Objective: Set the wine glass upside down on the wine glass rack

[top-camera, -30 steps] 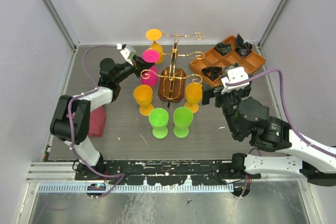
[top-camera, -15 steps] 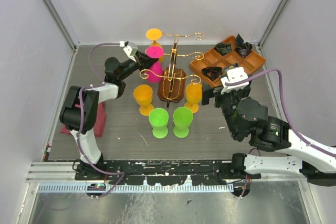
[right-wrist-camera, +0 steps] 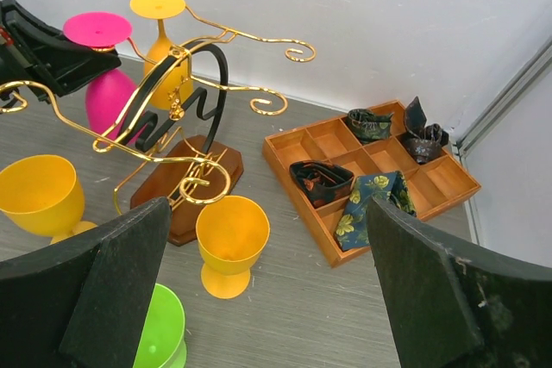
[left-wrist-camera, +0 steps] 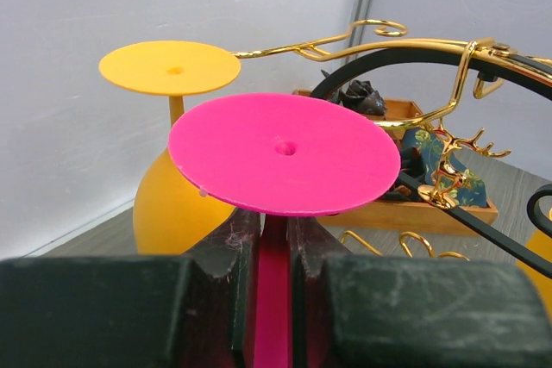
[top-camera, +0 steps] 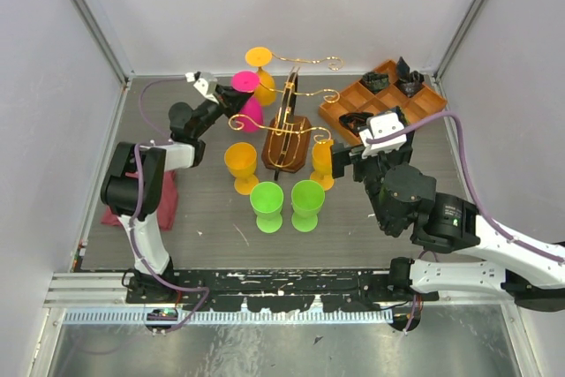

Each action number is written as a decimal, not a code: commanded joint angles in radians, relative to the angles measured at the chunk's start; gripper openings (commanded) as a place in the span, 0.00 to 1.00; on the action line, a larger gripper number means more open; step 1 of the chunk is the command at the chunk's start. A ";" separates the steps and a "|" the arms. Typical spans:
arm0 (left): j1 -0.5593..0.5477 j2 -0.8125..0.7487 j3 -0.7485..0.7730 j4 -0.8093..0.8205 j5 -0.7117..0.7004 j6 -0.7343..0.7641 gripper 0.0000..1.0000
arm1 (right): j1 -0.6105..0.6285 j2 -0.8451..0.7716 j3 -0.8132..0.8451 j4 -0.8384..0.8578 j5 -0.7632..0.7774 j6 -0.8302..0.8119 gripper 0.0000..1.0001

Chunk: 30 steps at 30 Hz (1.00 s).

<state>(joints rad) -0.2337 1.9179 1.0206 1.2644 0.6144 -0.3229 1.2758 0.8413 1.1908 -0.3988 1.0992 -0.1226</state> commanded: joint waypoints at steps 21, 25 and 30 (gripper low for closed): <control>-0.038 -0.106 -0.115 0.115 0.011 0.011 0.02 | 0.004 0.009 0.029 0.006 0.049 0.035 1.00; -0.042 -0.086 -0.112 0.115 -0.004 0.009 0.29 | 0.003 0.001 0.030 0.006 0.051 0.038 1.00; -0.039 -0.098 -0.139 0.091 -0.034 0.039 0.51 | 0.003 -0.023 0.033 0.006 0.058 0.057 1.00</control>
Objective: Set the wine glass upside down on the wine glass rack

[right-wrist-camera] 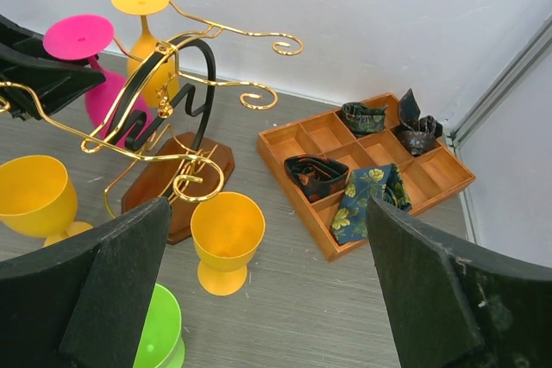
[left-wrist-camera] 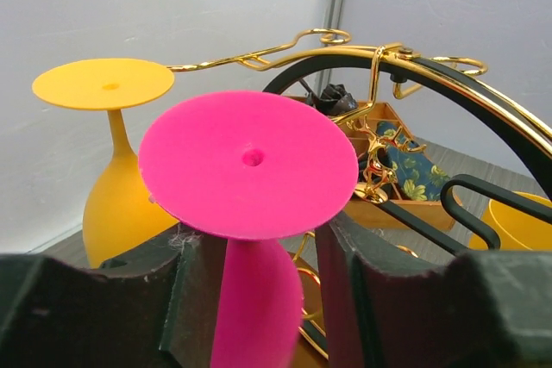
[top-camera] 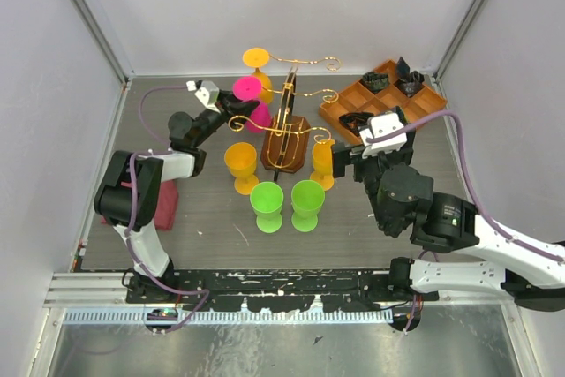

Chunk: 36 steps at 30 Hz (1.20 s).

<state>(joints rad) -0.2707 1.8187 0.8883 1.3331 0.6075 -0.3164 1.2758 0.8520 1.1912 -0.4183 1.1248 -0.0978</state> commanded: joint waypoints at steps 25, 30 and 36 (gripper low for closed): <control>0.194 -0.588 -0.239 -0.550 -0.376 -0.012 0.75 | 0.002 0.097 0.131 -0.017 -0.067 0.072 1.00; 0.194 -0.717 -0.104 -1.005 -0.545 -0.010 0.77 | 0.000 0.203 0.218 -0.139 -0.116 0.158 1.00; 0.194 -0.782 0.115 -1.404 -0.534 -0.007 0.79 | -0.013 0.292 0.238 -0.166 -0.246 0.232 1.00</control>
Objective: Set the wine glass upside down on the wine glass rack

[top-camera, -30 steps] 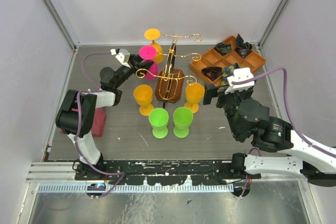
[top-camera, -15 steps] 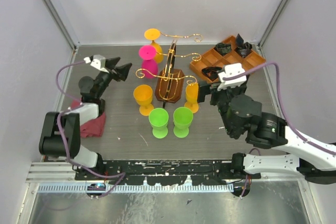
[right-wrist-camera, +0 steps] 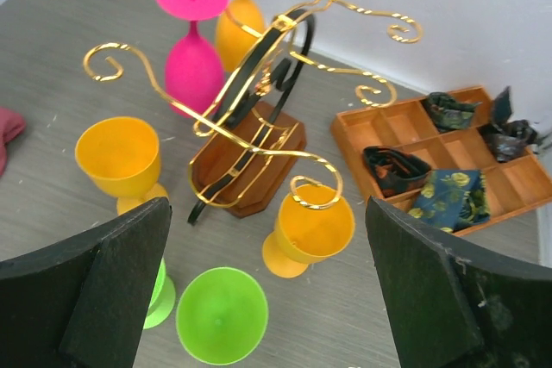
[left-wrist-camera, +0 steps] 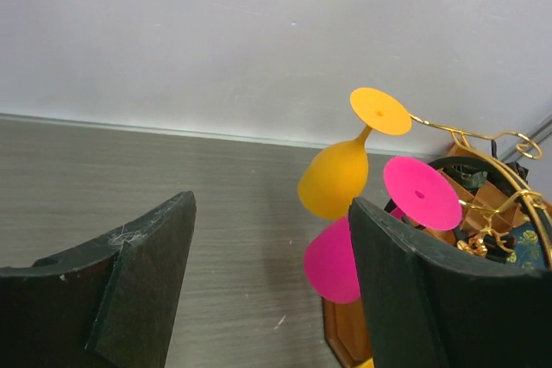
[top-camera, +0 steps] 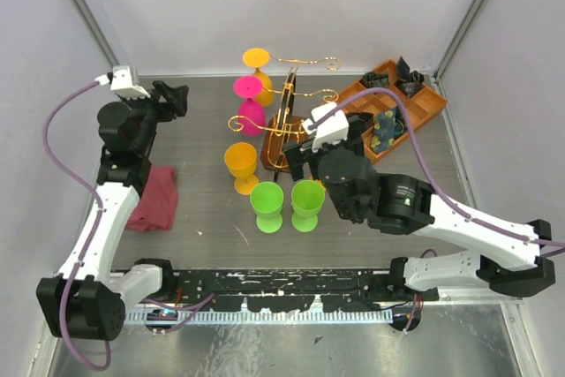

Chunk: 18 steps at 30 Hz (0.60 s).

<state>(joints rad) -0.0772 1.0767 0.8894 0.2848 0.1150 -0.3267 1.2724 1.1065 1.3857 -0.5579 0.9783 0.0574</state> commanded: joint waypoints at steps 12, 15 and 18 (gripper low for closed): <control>0.000 -0.030 0.343 -0.790 0.001 0.014 0.81 | -0.071 0.143 0.011 0.003 -0.323 0.199 0.96; 0.001 -0.033 0.370 -0.835 0.000 0.018 0.82 | -0.071 0.207 0.056 -0.004 -0.389 0.204 0.91; 0.001 -0.047 0.375 -0.865 0.000 0.025 0.83 | -0.065 0.280 0.094 -0.028 -0.436 0.209 0.86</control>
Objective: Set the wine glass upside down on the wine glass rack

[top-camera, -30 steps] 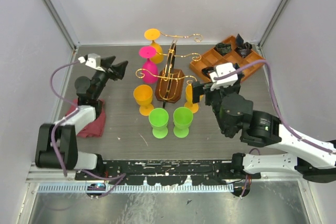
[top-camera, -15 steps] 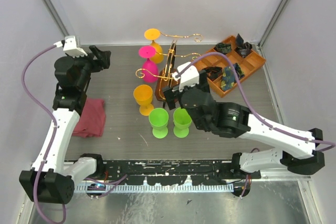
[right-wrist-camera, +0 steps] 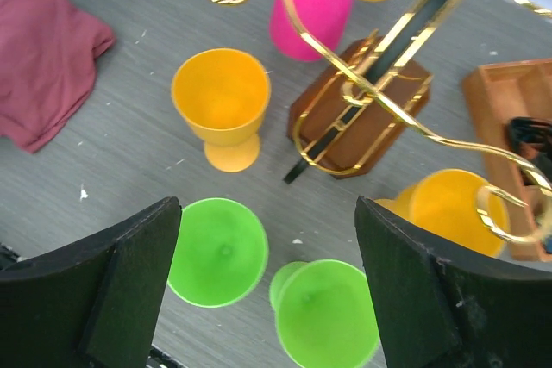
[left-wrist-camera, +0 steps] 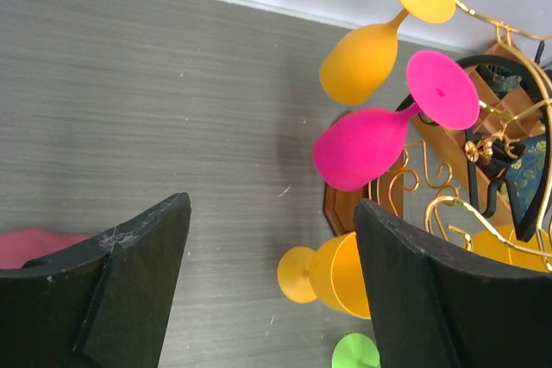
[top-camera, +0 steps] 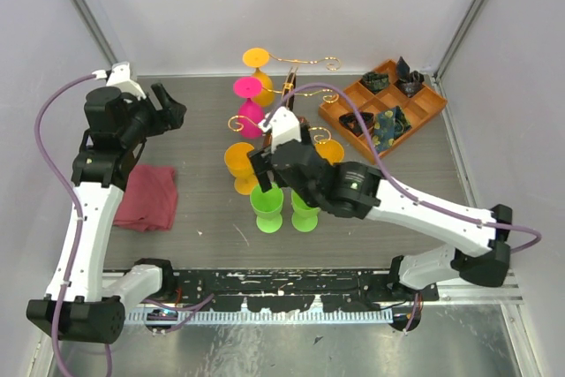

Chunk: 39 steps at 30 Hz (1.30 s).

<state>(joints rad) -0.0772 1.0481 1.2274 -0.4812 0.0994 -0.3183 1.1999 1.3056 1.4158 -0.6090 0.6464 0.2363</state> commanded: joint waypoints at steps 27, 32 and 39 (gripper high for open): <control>0.001 -0.048 0.024 -0.174 -0.037 0.042 0.87 | 0.103 0.238 -0.001 0.002 -0.096 0.145 0.78; 0.001 -0.033 -0.002 -0.167 -0.044 0.045 0.87 | 0.111 0.248 0.048 0.070 -0.082 0.055 0.78; 0.001 -0.045 -0.026 -0.156 -0.068 0.022 0.87 | 0.111 0.402 0.234 0.060 -0.051 -0.134 0.78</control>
<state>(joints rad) -0.0772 1.0180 1.2144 -0.6563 0.0479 -0.2897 1.3060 1.6409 1.5414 -0.6041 0.5571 0.2325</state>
